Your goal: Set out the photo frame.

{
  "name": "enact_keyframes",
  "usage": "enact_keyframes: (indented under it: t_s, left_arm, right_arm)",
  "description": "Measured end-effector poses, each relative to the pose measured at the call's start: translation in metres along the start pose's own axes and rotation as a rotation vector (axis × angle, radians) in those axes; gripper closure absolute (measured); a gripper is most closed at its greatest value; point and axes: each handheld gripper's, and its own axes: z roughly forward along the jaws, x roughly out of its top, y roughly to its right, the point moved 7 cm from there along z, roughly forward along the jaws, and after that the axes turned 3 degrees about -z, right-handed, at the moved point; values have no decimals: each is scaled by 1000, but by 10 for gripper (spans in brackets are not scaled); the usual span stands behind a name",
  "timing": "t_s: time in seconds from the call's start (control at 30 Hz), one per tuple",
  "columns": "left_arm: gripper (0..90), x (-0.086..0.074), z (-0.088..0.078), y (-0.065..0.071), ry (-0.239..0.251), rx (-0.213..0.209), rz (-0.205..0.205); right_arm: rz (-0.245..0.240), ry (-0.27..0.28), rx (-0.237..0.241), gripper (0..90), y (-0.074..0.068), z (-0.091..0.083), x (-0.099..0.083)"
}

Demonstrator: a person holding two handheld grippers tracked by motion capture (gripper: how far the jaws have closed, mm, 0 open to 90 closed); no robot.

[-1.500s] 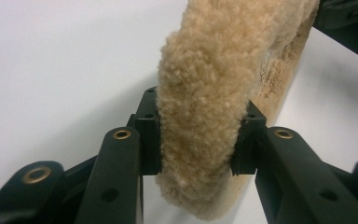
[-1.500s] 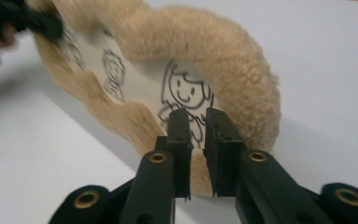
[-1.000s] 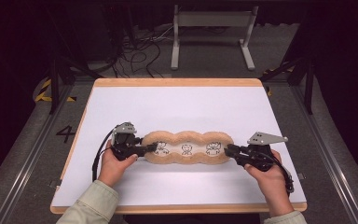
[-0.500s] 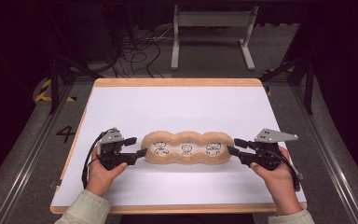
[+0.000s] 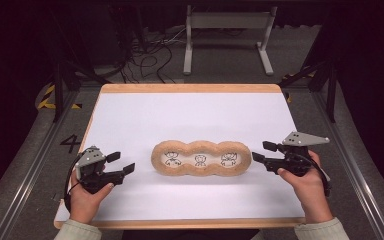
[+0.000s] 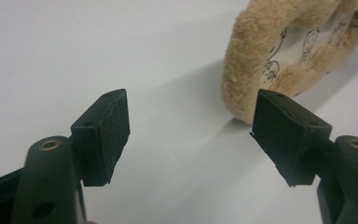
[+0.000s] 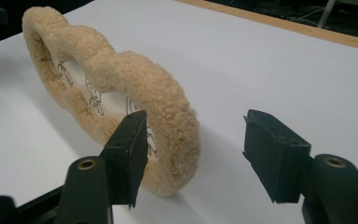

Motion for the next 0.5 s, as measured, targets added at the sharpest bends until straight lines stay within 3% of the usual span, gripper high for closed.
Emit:
enact_keyframes:
  t_s: [0.3,0.5]
  left_arm:
    - [273,-14,-6,-22,-15,52,-17]
    - [266,-20,-2,-30,-31,47,-36]
  right_arm:
    - [3,-51,-28,345,15,-2,-17]
    - [0,-75,-51,342,24,-5,-31]
